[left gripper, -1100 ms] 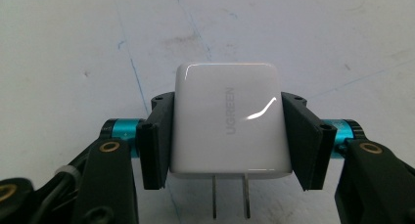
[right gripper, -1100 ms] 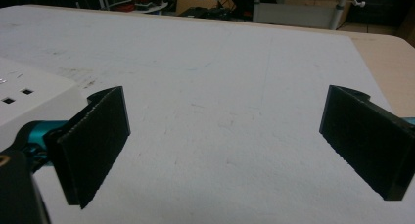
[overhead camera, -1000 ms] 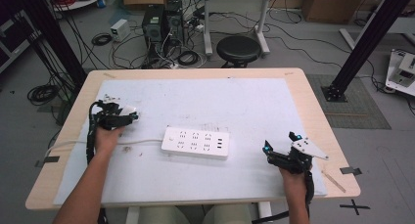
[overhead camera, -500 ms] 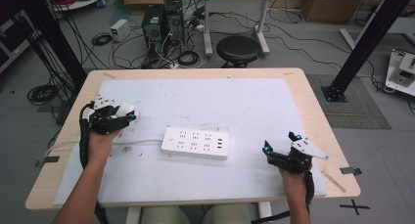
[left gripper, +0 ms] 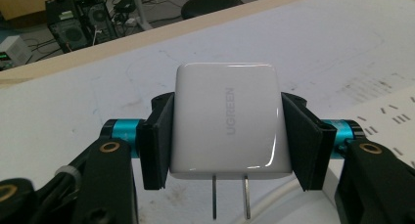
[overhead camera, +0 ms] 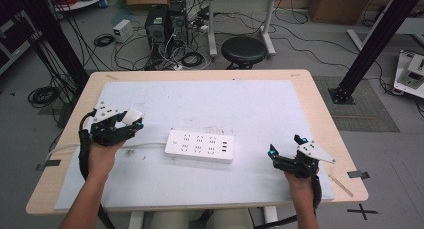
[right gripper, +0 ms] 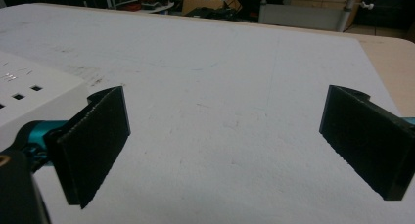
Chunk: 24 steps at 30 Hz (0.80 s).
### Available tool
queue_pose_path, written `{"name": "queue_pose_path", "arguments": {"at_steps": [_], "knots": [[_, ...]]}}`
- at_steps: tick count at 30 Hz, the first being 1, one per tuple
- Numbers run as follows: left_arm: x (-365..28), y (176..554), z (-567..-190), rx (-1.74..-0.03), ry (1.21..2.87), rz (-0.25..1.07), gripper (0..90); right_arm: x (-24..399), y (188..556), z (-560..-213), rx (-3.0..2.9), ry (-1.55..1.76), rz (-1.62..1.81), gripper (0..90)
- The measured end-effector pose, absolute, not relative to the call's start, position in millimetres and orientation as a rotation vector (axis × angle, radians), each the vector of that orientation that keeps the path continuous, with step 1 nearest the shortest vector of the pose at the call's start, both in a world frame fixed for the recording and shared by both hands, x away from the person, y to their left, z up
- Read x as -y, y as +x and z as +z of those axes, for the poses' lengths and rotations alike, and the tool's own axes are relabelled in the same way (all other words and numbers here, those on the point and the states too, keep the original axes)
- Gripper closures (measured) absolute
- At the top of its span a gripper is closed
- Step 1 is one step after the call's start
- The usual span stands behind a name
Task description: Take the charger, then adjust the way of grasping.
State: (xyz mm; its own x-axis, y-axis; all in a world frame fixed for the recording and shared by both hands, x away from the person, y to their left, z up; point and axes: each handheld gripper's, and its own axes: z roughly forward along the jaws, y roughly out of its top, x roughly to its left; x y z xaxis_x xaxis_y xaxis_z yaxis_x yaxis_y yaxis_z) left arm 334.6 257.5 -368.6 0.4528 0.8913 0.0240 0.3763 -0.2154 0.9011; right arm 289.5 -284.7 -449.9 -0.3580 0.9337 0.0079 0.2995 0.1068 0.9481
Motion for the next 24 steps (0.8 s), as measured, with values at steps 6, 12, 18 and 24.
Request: {"name": "queue_pose_path", "arguments": {"at_steps": [6, 12, 18, 24], "knots": [[-249.2, 324.0, -363.2, -1.021, 1.798, 0.694, 42.5, 284.7, 289.4, -450.0, -1.751, 1.195, 1.269, 4.5], [-247.1, 314.5, -358.3, -0.995, 1.803, 0.692, 42.5, 284.0, 288.7, -450.0, -1.754, 1.197, 1.268, 4.5], [-245.1, 307.7, -358.5, -0.985, 1.801, 0.686, 42.5, 284.4, 288.3, -450.0, -1.759, 1.181, 1.274, 4.5], [-238.2, 297.9, -354.1, -0.909, 1.832, 0.675, 42.5, 284.4, 289.5, -449.8, -1.772, 1.185, 1.273, 4.5]]}}
